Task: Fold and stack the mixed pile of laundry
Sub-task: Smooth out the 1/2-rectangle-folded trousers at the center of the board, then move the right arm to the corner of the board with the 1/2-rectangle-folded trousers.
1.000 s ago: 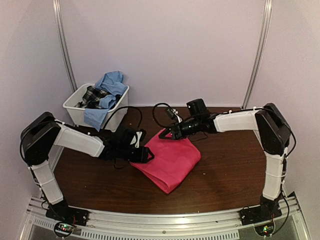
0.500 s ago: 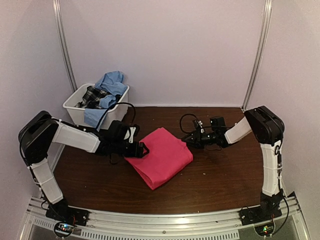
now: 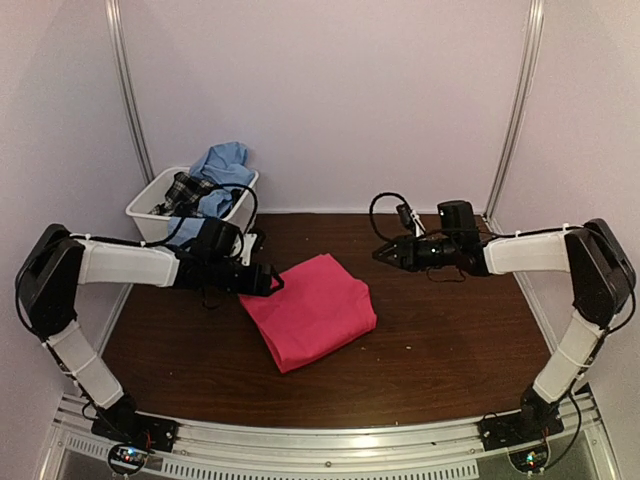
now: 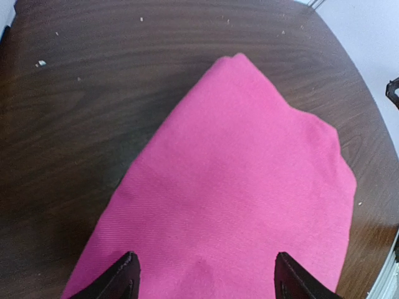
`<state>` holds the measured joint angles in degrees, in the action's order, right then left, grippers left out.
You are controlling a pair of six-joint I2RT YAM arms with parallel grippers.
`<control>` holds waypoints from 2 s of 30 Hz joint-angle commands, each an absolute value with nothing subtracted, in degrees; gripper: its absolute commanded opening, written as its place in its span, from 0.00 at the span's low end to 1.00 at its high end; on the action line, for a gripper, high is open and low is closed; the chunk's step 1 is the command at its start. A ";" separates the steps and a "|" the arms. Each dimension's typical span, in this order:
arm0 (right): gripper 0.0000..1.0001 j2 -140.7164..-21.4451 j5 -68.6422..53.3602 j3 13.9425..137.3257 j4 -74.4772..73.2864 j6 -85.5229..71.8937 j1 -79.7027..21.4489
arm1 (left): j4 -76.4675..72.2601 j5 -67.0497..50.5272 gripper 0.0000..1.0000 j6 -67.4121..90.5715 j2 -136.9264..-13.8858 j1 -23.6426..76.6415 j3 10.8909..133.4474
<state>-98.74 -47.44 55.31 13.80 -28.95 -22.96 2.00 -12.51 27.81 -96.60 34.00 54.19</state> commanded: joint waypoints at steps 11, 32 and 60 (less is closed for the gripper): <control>0.48 -110.88 -31.92 72.48 -8.80 -14.21 -44.37 | 5.95 -9.76 0.64 27.93 -95.81 30.21 50.89; 0.52 -99.02 -19.11 52.74 -12.29 -12.16 -29.28 | 5.05 -15.45 0.69 28.42 -111.75 33.41 73.17; 0.41 -115.17 -19.27 62.60 -7.45 -22.81 -35.38 | 8.41 -12.58 0.70 28.50 -103.42 32.61 69.96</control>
